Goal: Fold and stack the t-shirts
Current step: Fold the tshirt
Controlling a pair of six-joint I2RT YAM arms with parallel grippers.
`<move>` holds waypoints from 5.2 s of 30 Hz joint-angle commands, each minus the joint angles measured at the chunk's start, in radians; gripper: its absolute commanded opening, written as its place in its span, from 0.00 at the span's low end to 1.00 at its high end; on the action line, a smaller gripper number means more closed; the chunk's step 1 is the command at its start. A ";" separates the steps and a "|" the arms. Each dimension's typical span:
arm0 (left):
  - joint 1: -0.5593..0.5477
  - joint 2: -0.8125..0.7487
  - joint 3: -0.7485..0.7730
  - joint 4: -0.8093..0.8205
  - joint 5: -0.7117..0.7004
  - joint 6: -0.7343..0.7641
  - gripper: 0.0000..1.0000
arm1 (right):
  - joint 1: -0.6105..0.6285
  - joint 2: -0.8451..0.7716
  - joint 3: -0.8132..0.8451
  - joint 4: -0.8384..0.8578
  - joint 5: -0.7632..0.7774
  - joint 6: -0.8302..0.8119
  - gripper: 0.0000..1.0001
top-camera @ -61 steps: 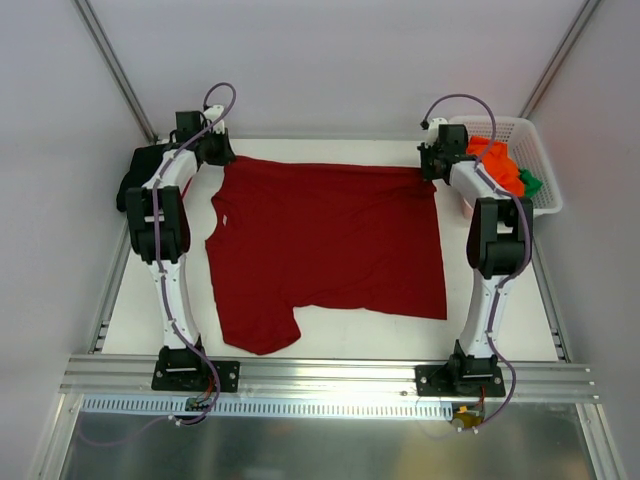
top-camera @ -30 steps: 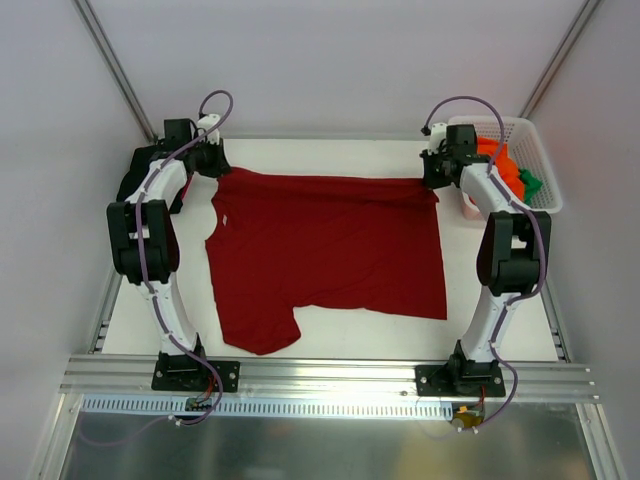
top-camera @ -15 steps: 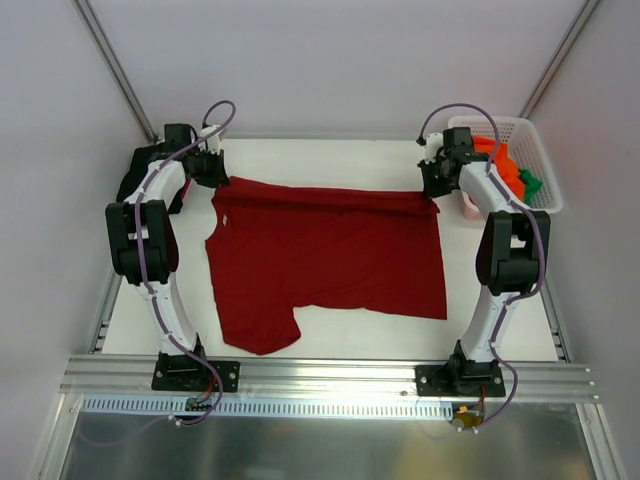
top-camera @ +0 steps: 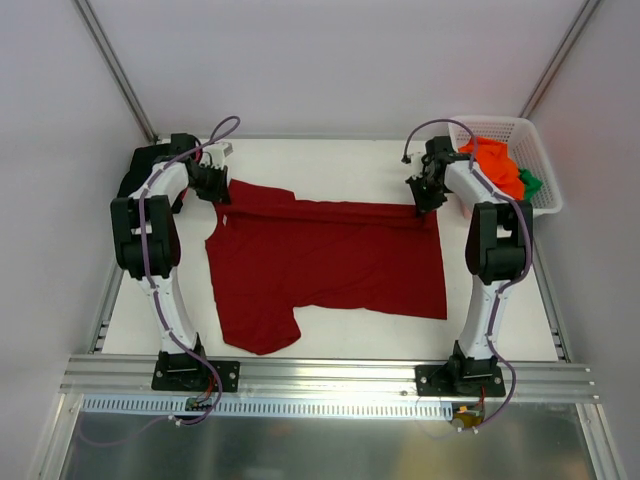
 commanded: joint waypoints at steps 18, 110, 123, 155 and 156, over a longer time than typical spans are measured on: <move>0.016 -0.092 -0.153 -0.098 0.056 0.074 0.00 | 0.004 -0.021 -0.079 -0.070 0.057 -0.052 0.00; 0.117 -0.084 -0.032 -0.541 0.543 0.603 0.00 | -0.288 -0.118 -0.106 -0.407 -0.772 -0.680 0.00; 0.163 -0.098 0.057 -0.540 0.606 0.531 0.00 | -0.325 -0.222 -0.185 -0.067 -0.674 -0.313 0.00; 0.212 -0.184 -0.228 -0.641 0.372 0.755 0.00 | -0.306 -0.323 -0.416 -0.059 -0.398 -0.416 0.00; 0.215 -0.187 -0.235 -0.639 0.366 0.758 0.00 | -0.306 -0.325 -0.421 -0.056 -0.395 -0.414 0.00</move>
